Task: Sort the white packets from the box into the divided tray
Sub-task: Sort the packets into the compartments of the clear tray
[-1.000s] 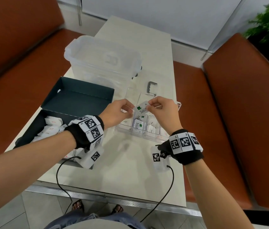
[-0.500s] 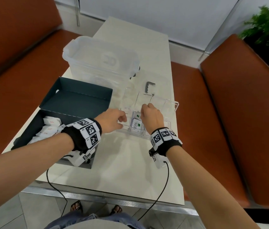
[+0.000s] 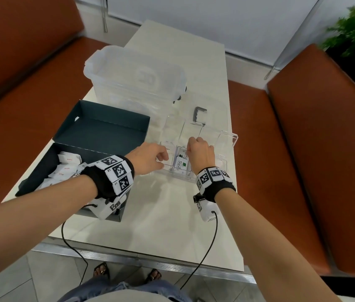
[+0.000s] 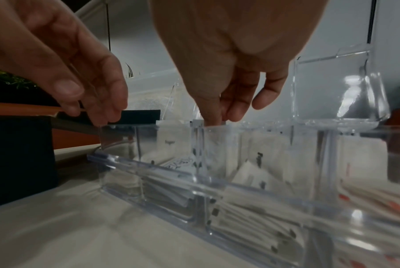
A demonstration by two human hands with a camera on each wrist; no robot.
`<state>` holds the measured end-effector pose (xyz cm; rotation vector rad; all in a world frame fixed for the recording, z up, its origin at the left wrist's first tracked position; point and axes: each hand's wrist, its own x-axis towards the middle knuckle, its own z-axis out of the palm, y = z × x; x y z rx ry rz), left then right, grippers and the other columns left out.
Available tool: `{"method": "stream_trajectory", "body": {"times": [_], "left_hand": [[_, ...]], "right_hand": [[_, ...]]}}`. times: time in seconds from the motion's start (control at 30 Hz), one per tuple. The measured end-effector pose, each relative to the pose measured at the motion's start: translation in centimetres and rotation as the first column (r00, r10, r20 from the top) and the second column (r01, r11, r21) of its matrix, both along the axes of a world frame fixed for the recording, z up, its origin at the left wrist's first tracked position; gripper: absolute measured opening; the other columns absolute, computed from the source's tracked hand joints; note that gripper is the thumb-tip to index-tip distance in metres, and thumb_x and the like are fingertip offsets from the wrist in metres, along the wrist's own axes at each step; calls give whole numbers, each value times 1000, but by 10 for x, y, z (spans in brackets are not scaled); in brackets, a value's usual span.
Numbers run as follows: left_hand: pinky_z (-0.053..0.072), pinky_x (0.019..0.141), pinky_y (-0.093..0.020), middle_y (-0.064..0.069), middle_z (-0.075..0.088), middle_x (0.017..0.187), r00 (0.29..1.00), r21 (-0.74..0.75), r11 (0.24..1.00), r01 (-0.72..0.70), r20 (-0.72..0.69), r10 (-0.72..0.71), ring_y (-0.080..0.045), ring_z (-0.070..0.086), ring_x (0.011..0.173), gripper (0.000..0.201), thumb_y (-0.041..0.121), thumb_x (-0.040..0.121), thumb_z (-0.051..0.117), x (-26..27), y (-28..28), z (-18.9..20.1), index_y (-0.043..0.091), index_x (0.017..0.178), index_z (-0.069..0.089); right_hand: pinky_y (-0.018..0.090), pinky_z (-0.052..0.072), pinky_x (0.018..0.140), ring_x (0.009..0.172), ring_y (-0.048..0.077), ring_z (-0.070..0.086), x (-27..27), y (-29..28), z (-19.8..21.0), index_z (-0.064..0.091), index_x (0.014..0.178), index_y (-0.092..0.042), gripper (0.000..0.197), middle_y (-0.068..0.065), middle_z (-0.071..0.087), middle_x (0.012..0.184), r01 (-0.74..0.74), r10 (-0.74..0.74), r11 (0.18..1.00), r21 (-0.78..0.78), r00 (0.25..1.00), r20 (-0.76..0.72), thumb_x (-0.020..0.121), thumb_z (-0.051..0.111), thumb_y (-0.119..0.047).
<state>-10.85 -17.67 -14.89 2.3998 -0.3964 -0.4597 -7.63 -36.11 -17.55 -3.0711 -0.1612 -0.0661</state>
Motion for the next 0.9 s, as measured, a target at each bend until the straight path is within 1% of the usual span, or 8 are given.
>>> {"method": "stream_trajectory", "body": {"times": [0.2,0.33,0.5,0.6,0.67,0.77,0.83,0.9], "left_hand": [[49,91,-31,3,58,104,1000,-11,1000,-3,-5,3,-16,58,98,22,14,90,65,0,0,0,15,112,64],[49,82,-26,-1,60,107,1000,-49,999,-21,-8,21,-16,58,91,20,13,91,63,1,1,2,15,110,63],[49,79,-24,0,62,107,999,-115,993,-36,7,37,-16,61,92,23,16,91,63,-1,16,19,17,114,62],[50,80,-24,0,64,108,999,-100,995,-21,31,24,-17,63,94,27,20,91,64,-2,42,37,17,118,62],[49,79,-23,2,64,108,998,-73,997,-26,48,29,-16,63,94,26,22,92,64,0,67,48,19,117,62],[54,85,-36,3,65,110,992,-12,994,-106,70,107,-20,65,95,25,26,92,64,2,113,59,21,117,62],[55,86,-42,2,65,112,980,36,982,-185,85,182,-24,66,94,27,27,91,64,2,144,59,21,117,61],[52,87,-38,-2,64,116,963,89,962,-259,100,251,-21,62,98,32,28,90,66,-1,172,52,20,120,60]], "right_hand": [[37,39,84,95,30,56,2,-1,3,54,104,-6,14,11,58,106,13,-13,1000,-2,999,-30,91,54,-2],[39,37,85,97,30,56,-2,-1,8,54,107,-7,15,10,58,107,32,-30,999,38,999,-41,92,53,-5],[38,42,85,91,28,58,-9,3,34,56,106,-10,14,8,58,103,1,-8,991,137,999,48,93,52,-13],[36,47,81,86,25,59,-6,20,59,62,101,-9,12,9,61,99,-117,92,950,289,991,100,91,54,-11],[20,41,73,81,19,58,-5,41,74,64,99,-11,11,6,63,96,-199,170,912,359,979,111,90,57,-12],[1,34,66,69,8,53,-7,85,89,67,96,-10,11,2,65,89,-325,319,817,476,943,96,88,60,-9],[2,38,65,65,2,53,-10,117,92,68,95,-9,11,0,65,82,-360,412,761,540,911,27,87,61,-7],[8,41,68,63,-1,53,-13,150,88,68,96,-10,10,-4,63,79,-391,507,753,529,858,-87,88,62,-10]]}}
